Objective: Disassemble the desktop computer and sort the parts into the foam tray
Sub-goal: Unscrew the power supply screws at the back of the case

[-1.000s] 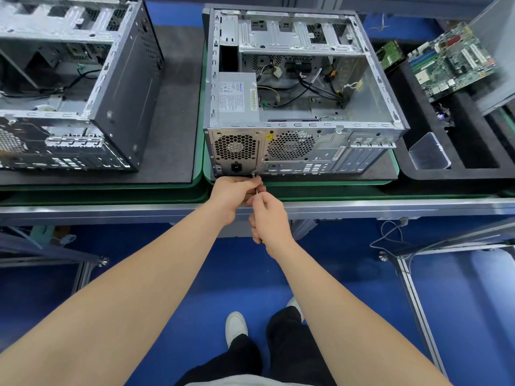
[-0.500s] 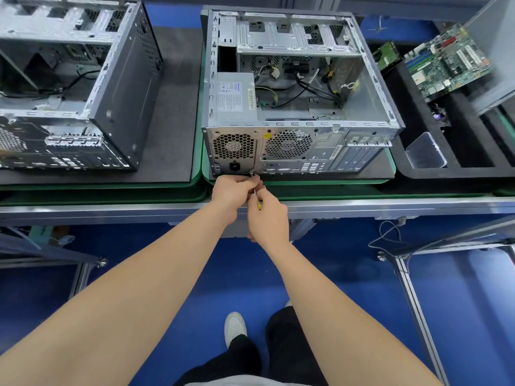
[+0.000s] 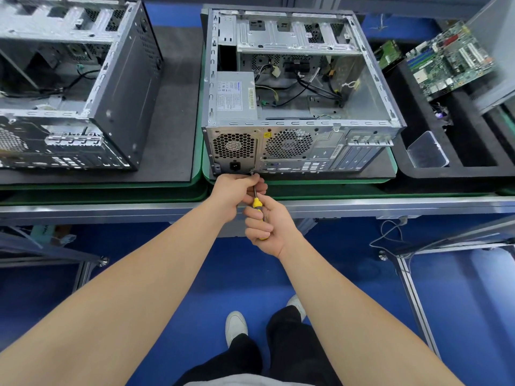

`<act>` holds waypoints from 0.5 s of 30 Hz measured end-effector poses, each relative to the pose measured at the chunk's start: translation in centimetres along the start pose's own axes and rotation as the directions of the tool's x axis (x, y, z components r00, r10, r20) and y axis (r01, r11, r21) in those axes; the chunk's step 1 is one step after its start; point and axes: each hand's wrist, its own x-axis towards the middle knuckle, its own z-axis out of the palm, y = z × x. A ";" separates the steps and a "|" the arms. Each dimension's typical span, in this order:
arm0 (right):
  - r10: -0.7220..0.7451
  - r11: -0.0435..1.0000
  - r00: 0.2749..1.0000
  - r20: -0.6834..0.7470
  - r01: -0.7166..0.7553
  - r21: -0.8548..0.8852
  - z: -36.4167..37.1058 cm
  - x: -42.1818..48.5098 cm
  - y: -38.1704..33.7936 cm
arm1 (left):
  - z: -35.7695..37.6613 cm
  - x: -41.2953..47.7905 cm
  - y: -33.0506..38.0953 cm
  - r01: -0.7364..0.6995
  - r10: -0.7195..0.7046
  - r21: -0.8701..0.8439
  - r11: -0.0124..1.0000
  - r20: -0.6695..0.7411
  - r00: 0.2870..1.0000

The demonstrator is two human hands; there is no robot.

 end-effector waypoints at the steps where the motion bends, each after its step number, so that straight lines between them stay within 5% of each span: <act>1: -0.012 1.000 1.000 -0.006 0.012 0.002 0.1 0.1 -0.1 | 0.0 0.0 0.0 0.000 0.000 0.007 1.000 -0.002 1.000; 9: -0.257 0.916 0.929 -0.267 0.145 -0.374 1.3 0.7 0.7 | -0.1 0.3 -0.2 -0.021 0.024 0.092 0.996 -0.024 0.999; 15: -0.499 0.715 0.811 -0.305 0.186 -0.674 2.2 0.9 1.9 | -0.2 0.4 -0.3 -0.028 0.033 0.145 0.989 -0.036 0.999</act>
